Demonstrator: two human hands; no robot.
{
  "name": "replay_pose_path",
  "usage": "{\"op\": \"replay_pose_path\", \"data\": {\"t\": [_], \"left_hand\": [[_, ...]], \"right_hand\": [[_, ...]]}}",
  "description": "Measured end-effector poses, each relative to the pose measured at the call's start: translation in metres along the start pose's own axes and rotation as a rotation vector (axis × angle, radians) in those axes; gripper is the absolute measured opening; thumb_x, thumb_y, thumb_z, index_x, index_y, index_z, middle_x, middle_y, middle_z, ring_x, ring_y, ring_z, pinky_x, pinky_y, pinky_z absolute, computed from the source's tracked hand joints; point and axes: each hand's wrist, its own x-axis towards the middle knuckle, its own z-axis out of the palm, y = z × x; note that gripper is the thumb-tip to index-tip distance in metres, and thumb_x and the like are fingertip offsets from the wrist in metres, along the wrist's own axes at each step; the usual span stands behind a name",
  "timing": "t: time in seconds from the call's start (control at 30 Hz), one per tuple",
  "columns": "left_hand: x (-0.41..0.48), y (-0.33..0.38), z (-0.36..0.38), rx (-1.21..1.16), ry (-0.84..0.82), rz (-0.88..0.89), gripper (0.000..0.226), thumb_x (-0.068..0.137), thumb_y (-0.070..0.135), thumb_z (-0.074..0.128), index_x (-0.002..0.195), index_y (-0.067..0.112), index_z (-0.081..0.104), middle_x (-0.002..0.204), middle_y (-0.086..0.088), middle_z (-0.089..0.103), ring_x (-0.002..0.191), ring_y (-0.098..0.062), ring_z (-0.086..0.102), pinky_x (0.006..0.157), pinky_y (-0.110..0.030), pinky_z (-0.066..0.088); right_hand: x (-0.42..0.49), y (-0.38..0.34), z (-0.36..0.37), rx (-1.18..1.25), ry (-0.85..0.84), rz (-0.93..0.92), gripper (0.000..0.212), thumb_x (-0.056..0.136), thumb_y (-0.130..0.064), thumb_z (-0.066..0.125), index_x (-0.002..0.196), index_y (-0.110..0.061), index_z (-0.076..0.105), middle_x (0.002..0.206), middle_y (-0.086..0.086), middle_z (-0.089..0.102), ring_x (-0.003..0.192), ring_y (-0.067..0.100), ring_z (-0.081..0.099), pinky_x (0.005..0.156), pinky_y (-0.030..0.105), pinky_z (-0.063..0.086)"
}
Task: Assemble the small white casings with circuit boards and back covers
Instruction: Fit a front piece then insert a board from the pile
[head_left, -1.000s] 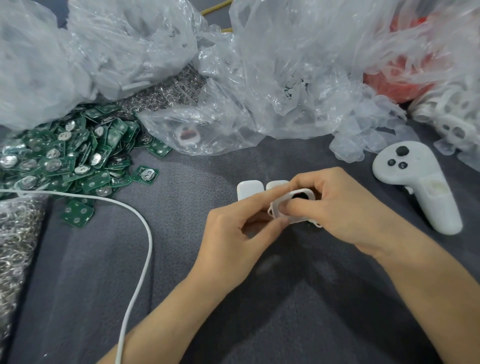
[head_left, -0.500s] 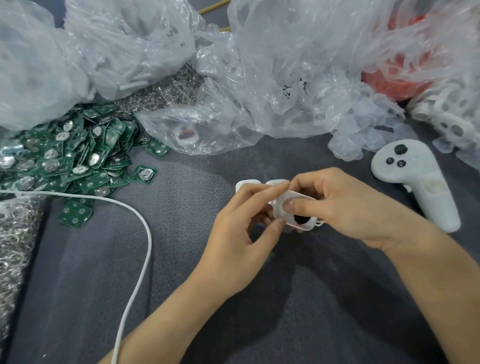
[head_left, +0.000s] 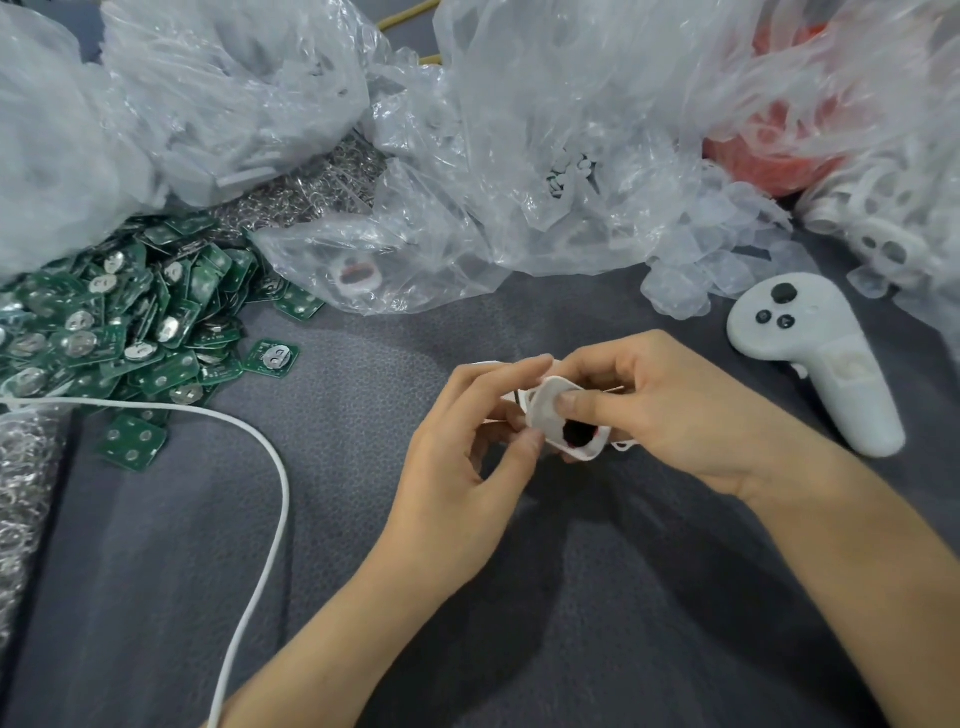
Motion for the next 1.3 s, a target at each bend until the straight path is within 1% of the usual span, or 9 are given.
{"op": "replay_pose_path", "data": {"t": [0.17, 0.27, 0.43, 0.57, 0.7, 0.9, 1.03, 1.13, 1.3], "left_hand": [[0.001, 0.003, -0.001, -0.057, 0.091, -0.121, 0.025, 0.089, 0.023, 0.063, 0.115, 0.022, 0.063, 0.102, -0.003, 0.067, 0.081, -0.012, 0.066, 0.074, -0.021, 0.051], [0.002, 0.003, -0.003, -0.023, 0.078, -0.161, 0.019, 0.089, 0.014, 0.063, 0.102, 0.027, 0.067, 0.085, 0.002, 0.070, 0.071, -0.010, 0.063, 0.069, -0.024, 0.052], [0.004, 0.001, -0.008, -0.056, 0.079, -0.198, 0.021, 0.088, 0.004, 0.063, 0.091, 0.024, 0.070, 0.072, 0.004, 0.068, 0.061, -0.004, 0.058, 0.059, -0.014, 0.046], [0.006, 0.000, -0.008, -0.157, 0.108, -0.217, 0.021, 0.089, -0.002, 0.060, 0.094, 0.017, 0.069, 0.084, 0.002, 0.073, 0.065, -0.005, 0.064, 0.063, -0.016, 0.050], [0.005, 0.001, -0.007, -0.167, 0.111, -0.192, 0.020, 0.090, -0.003, 0.059, 0.097, 0.013, 0.068, 0.087, 0.002, 0.073, 0.069, -0.007, 0.065, 0.063, -0.016, 0.051], [0.003, 0.004, -0.005, -0.173, 0.091, -0.158, 0.022, 0.089, 0.000, 0.061, 0.103, 0.017, 0.061, 0.089, 0.003, 0.070, 0.074, -0.009, 0.067, 0.066, -0.016, 0.051], [0.004, 0.006, -0.005, -0.199, 0.036, -0.138, 0.029, 0.083, 0.014, 0.071, 0.110, 0.021, 0.063, 0.104, -0.003, 0.069, 0.084, -0.013, 0.066, 0.075, -0.019, 0.052], [0.003, 0.006, -0.004, -0.232, -0.009, -0.116, 0.047, 0.081, 0.006, 0.065, 0.123, 0.027, 0.059, 0.115, -0.016, 0.059, 0.092, -0.020, 0.063, 0.084, -0.022, 0.050], [0.004, 0.008, -0.007, -0.185, -0.033, -0.093, 0.051, 0.082, 0.003, 0.054, 0.126, 0.028, 0.058, 0.097, -0.008, 0.051, 0.083, -0.012, 0.053, 0.078, -0.020, 0.045]], "right_hand": [[0.000, -0.001, 0.007, -0.007, 0.024, -0.057, 0.016, 0.087, -0.010, 0.066, 0.097, -0.022, 0.059, 0.083, 0.000, 0.074, 0.073, 0.005, 0.067, 0.066, 0.015, 0.049], [0.000, -0.002, 0.013, -0.064, 0.046, -0.087, 0.017, 0.087, -0.020, 0.067, 0.096, -0.023, 0.053, 0.084, -0.001, 0.074, 0.080, 0.012, 0.068, 0.081, 0.033, 0.053], [-0.001, -0.005, 0.018, -0.059, 0.081, -0.115, 0.012, 0.089, -0.023, 0.064, 0.096, -0.026, 0.055, 0.081, -0.002, 0.074, 0.079, 0.026, 0.067, 0.082, 0.049, 0.051], [-0.003, -0.007, 0.015, 0.017, 0.096, -0.123, 0.020, 0.087, -0.008, 0.064, 0.097, -0.024, 0.060, 0.082, 0.001, 0.074, 0.080, 0.033, 0.064, 0.072, 0.037, 0.051], [-0.001, -0.005, 0.018, 0.063, 0.139, -0.094, 0.023, 0.077, -0.008, 0.072, 0.094, -0.021, 0.063, 0.086, 0.005, 0.072, 0.077, 0.027, 0.065, 0.074, 0.036, 0.054], [0.001, -0.001, 0.025, 0.197, 0.182, -0.050, 0.030, 0.072, -0.001, 0.066, 0.094, -0.020, 0.060, 0.072, 0.004, 0.070, 0.061, 0.010, 0.060, 0.056, 0.019, 0.052], [0.004, 0.001, 0.027, 0.320, 0.221, -0.028, 0.032, 0.076, 0.007, 0.060, 0.095, -0.018, 0.059, 0.071, 0.005, 0.069, 0.063, 0.015, 0.061, 0.055, 0.023, 0.052], [0.004, 0.001, 0.026, 0.421, 0.223, -0.019, 0.031, 0.079, 0.009, 0.055, 0.096, -0.017, 0.058, 0.078, 0.013, 0.067, 0.071, 0.023, 0.061, 0.061, 0.030, 0.051], [0.003, -0.001, 0.027, 0.371, 0.189, -0.044, 0.029, 0.081, 0.006, 0.055, 0.099, -0.016, 0.057, 0.079, 0.011, 0.068, 0.072, 0.020, 0.061, 0.063, 0.029, 0.051]]}}
